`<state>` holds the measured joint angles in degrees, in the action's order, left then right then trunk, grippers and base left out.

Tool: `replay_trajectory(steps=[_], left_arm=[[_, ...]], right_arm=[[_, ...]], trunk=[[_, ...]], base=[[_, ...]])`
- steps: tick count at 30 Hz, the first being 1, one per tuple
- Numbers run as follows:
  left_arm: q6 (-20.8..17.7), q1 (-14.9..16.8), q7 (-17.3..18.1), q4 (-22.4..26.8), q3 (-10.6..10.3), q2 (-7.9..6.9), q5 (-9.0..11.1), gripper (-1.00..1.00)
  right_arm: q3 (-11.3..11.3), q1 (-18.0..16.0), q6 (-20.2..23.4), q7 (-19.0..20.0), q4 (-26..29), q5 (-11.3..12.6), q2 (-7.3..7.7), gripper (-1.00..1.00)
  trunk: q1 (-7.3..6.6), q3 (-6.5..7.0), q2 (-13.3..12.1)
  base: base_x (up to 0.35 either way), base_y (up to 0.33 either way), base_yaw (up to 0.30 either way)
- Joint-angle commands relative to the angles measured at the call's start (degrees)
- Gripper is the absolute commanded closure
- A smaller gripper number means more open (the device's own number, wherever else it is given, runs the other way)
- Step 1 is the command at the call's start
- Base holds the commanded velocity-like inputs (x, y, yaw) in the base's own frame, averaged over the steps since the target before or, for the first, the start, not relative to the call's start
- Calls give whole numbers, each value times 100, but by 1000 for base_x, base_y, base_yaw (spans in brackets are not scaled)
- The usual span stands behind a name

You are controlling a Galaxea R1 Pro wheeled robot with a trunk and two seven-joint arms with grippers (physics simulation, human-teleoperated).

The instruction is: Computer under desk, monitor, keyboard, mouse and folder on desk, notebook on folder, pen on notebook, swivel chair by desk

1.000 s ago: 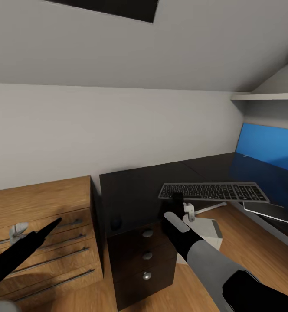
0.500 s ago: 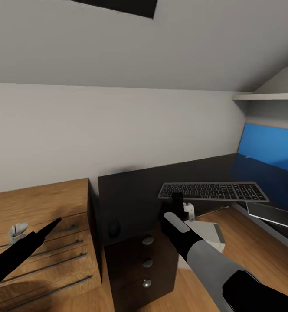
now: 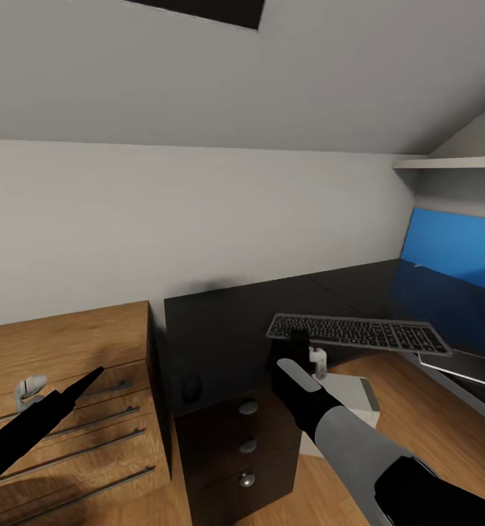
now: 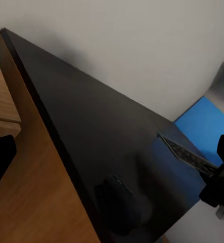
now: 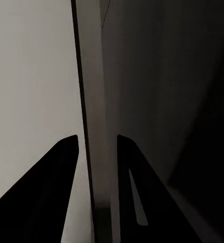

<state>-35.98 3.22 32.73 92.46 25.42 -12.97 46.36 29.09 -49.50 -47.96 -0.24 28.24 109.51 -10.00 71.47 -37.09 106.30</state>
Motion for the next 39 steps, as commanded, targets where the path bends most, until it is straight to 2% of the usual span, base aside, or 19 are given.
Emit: replay_trajectory(steps=[1,3,4,5,8,11,17,39], left_arm=[[-41,4,5,1,7,2,31,-100],[-41,4,5,1,7,3,31,-100],[-41,4,5,1,6,4,31,-100],[-43,4,5,1,3,4,31,-100],[-43,4,5,1,0,5,31,-100],[-43,4,5,1,-2,11,31,-100],[-49,4,5,1,-11,22,34,-100],[-50,4,5,1,-11,31,41,-100]], right_arm=[[23,-7,-29,-2,-3,32,0,100],[19,-7,-29,-2,0,108,0,100],[14,-7,-29,0,9,301,0,100],[16,-7,-29,3,29,621,0,100],[9,-7,-29,11,126,1067,0,100],[-17,-7,-29,14,341,1272,0,100],[-168,-7,-34,15,474,1344,0,100],[-126,-7,-11,15,462,1345,0,100]], trunk=[[-1,-6,3],[-1,-6,3],[-1,-6,3],[-1,-6,3],[-1,-6,3],[-1,-6,3],[-1,-6,3],[-1,-6,3]], base=[[0,0,0],[0,0,0],[0,0,0],[0,0,0],[0,0,0],[0,0,0],[0,0,0],[9,2,0]])
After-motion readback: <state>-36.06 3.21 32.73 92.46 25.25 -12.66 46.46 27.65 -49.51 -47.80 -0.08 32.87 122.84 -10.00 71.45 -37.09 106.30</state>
